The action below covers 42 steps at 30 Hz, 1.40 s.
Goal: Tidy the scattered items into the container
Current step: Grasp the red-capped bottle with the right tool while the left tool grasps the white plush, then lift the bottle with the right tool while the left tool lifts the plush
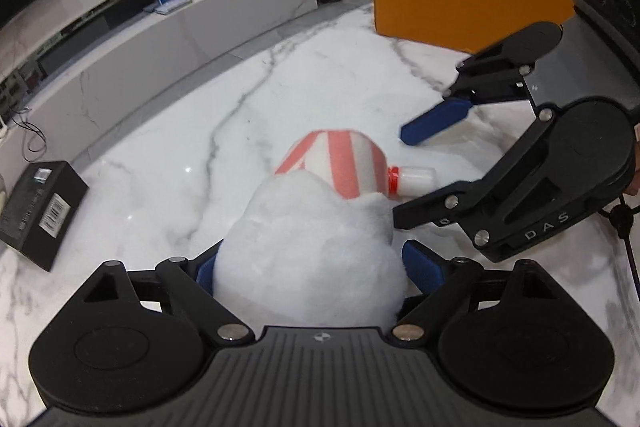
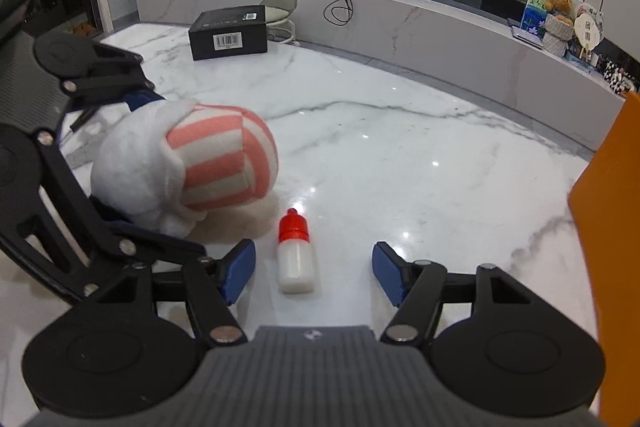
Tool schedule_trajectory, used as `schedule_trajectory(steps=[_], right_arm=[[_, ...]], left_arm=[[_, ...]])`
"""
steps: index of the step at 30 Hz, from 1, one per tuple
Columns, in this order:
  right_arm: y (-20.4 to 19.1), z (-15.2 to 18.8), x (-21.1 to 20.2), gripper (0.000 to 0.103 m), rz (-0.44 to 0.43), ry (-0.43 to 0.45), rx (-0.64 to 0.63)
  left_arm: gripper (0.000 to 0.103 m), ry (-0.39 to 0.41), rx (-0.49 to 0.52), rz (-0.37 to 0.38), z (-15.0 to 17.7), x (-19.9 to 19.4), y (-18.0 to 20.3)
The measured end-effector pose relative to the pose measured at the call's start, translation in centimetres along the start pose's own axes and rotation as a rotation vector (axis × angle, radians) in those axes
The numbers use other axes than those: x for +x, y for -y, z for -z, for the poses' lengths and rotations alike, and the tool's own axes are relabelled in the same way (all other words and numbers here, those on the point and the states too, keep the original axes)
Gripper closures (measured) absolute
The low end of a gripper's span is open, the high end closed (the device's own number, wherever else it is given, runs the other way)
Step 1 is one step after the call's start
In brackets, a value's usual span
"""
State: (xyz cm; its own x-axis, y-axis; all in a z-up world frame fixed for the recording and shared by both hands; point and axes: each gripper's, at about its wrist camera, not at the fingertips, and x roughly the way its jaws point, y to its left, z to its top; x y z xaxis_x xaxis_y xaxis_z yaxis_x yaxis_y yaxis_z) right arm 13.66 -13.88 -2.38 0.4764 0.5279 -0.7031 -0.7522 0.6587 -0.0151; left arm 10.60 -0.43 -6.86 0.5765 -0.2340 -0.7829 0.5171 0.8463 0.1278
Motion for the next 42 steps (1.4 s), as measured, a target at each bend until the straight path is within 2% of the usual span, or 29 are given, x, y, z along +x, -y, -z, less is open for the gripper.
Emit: schedule_trajectory(steps=[4, 13, 17, 24, 28, 31, 36, 42], right_arm=[[-0.1, -0.3, 0.2, 0.040, 0.009, 0.001, 0.008], [-0.4, 0.1, 0.1, 0.041, 0.034, 0.035, 0.030], [-0.3, 0.3, 0.0, 0.040, 0.027, 0.052, 0.029], [-0.4, 0.5, 0.0, 0.040, 0.032, 0.063, 0.040], [-0.8, 0.6, -0.1, 0.040, 0.050, 0.066, 0.043], [-1.1, 0.5, -0.2, 0.045, 0.053, 0.051, 0.037], [-2.2, 0.5, -0.8, 0.077, 0.049, 0.032, 0.007], [-3.4, 0.5, -1.1, 0.081, 0.073, 0.015, 0.005]], left_arm=[[0.000, -0.003, -0.051, 0.039, 0.4, 0.0, -0.4], [0.000, 0.014, -0.125, 0.061, 1.2, -0.3, -0.6], [0.000, 0.053, -0.142, 0.056, 1.7, -0.3, -0.3], [0.000, 0.002, -0.152, 0.042, 1.3, -0.1, 0.1], [0.000, 0.026, -0.171, 0.021, 1.9, -0.4, 0.5], [0.000, 0.037, -0.172, 0.015, 2.4, -0.8, 0.8], [0.000, 0.008, -0.216, -0.022, 2.7, -1.3, 0.6], [0.000, -0.003, -0.254, -0.048, 3.4, -1.9, 0.3]])
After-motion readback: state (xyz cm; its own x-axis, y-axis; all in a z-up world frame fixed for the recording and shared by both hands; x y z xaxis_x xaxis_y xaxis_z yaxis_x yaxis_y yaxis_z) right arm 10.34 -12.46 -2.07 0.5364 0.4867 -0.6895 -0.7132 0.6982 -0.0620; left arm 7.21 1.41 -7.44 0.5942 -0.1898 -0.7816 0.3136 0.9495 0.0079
